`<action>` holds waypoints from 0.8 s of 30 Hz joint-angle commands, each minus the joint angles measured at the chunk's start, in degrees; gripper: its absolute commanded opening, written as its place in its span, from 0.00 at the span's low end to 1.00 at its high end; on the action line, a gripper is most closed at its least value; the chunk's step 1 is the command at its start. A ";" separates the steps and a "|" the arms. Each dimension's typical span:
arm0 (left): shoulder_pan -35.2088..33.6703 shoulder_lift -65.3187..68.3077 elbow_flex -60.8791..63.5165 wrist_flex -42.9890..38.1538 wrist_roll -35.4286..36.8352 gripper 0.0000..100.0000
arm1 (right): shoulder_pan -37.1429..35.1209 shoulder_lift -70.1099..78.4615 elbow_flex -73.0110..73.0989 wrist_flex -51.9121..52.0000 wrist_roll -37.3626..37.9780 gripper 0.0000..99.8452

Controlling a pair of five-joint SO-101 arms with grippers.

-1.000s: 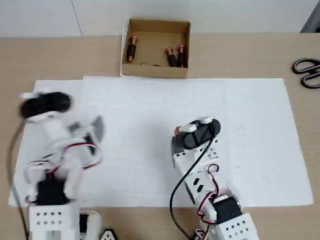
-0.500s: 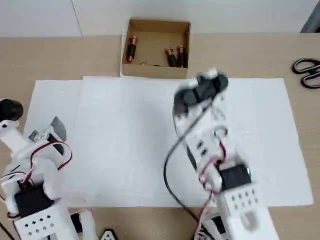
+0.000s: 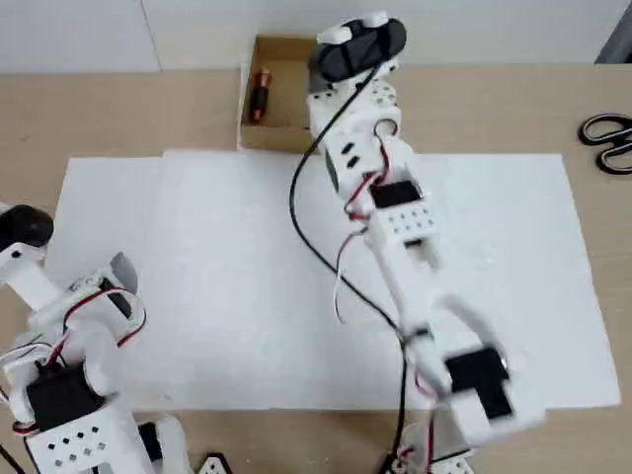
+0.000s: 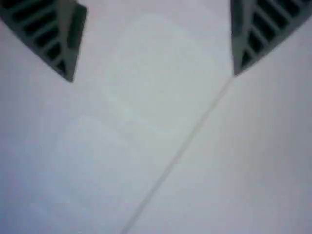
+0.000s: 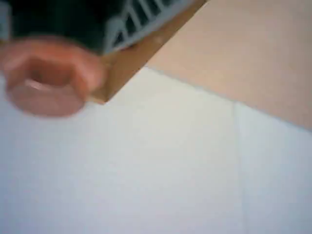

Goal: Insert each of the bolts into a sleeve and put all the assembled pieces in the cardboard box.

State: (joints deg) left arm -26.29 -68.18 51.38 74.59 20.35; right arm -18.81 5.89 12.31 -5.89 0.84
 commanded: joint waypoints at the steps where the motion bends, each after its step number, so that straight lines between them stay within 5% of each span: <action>1: -0.09 -0.88 -2.95 0.18 -0.53 0.20 | 1.89 8.22 -7.82 -7.60 0.70 0.00; 24: 0.00 -0.88 -2.51 0.18 -0.53 0.20 | 1.19 30.81 -13.19 -17.19 0.79 0.01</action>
State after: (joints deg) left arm -26.29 -68.18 51.38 74.59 20.18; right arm -17.23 37.01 3.16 -21.27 1.01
